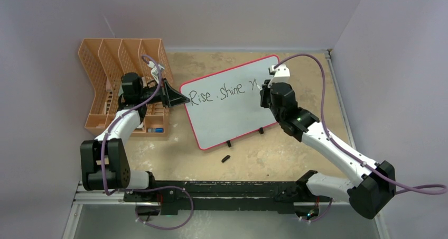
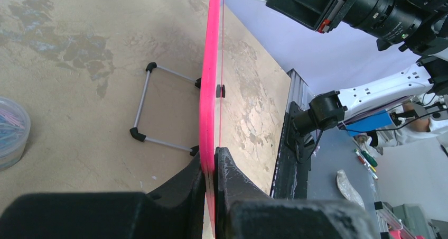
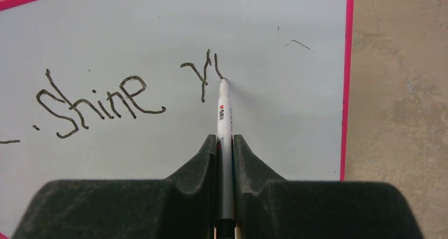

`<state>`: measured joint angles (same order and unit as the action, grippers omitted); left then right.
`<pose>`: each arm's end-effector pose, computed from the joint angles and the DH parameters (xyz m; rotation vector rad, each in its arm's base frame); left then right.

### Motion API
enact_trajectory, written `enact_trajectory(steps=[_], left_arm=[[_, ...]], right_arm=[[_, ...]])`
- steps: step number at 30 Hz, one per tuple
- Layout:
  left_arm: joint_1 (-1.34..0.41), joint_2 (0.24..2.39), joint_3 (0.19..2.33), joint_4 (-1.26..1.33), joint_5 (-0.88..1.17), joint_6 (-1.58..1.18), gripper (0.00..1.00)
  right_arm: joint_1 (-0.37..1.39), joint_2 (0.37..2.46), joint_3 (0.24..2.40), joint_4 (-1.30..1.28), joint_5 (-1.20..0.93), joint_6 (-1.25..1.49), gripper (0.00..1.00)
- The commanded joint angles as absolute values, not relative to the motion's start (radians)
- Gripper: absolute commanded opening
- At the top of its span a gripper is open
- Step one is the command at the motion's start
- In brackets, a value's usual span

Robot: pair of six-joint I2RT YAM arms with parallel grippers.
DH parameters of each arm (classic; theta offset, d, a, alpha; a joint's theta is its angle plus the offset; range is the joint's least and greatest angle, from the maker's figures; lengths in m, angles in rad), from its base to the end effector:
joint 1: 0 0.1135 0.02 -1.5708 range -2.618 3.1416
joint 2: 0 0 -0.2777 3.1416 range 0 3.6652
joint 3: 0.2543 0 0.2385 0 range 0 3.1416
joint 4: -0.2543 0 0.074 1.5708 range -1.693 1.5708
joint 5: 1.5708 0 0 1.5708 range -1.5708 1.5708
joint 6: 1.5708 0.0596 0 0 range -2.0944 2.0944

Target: Write a sentence on the whiteboard

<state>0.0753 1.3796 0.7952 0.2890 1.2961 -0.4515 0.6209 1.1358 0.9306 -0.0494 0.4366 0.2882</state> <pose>0.2826 -0.0362 0.2826 0.4611 1.8220 -1.4463 0.2303 0.1337 0.3448 0.0063 1.8080 0.2497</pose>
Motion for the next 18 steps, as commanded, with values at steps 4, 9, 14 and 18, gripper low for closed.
enact_trajectory(steps=[4, 9, 14, 18], left_arm=[[0.068, 1.365, 0.825, 0.287, 1.276, -0.414, 0.00], [0.067, 1.366, 0.824, 0.288, 1.276, -0.414, 0.00], [0.067, 1.367, 0.825, 0.288, 1.278, -0.414, 0.00], [0.068, 1.367, 0.824, 0.288, 1.278, -0.414, 0.00]], right_arm=[[0.607, 1.129, 0.922, -0.040, 0.493, 0.284, 0.00], [0.599, 1.128, 0.923, -0.016, 0.503, 0.280, 0.00], [0.595, 1.136, 0.937, -0.005, 0.501, 0.273, 0.00], [0.594, 1.144, 0.954, 0.021, 0.493, 0.264, 0.00]])
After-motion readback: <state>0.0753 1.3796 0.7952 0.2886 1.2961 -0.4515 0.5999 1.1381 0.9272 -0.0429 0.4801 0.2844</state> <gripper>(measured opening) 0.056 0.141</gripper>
